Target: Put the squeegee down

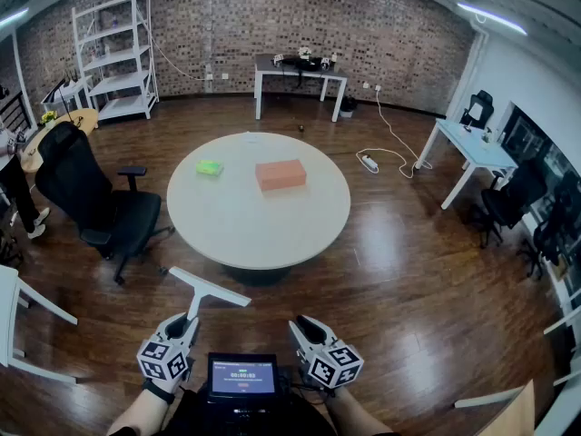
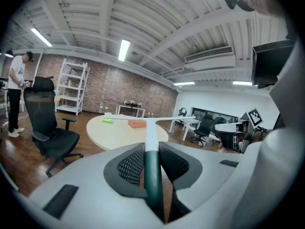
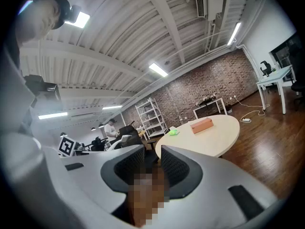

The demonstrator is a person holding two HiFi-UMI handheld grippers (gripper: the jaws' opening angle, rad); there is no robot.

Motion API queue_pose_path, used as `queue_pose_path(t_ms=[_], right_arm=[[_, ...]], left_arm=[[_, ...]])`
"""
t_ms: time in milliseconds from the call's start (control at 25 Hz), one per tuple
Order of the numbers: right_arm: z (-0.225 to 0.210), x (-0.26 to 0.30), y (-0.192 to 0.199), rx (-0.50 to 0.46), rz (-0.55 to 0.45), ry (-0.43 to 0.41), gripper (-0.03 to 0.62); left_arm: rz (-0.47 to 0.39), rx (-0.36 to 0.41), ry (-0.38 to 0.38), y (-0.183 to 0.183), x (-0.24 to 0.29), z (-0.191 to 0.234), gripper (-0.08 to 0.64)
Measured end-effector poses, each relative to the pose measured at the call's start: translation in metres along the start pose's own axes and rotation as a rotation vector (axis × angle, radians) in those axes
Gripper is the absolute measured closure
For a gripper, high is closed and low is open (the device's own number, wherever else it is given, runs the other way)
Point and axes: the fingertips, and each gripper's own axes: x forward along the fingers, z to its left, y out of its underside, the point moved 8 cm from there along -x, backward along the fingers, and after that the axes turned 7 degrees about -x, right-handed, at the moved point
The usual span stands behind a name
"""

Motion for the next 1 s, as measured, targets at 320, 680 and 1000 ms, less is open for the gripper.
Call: queue_pose_path(t_ms=[320,680,1000], right_arm=[[-0.007,0.012,-0.002,0.01,0.0,-0.005,0.463],[-0.025,0.047,-0.012,0.027,0.004,0.003,0.462],[-0.054,0.108,-0.03,0.01,0.011,0.025,0.462]], left_arm=[[-0.006,-0.002,-0.027,-0.006,0.008,0.013,0.463],[-0.003,-0.011,-0.041,-0.022,0.041,0.042,0.463],[0.002,-0.005,-0.033,-0.056,0.101,0.082,0.463]])
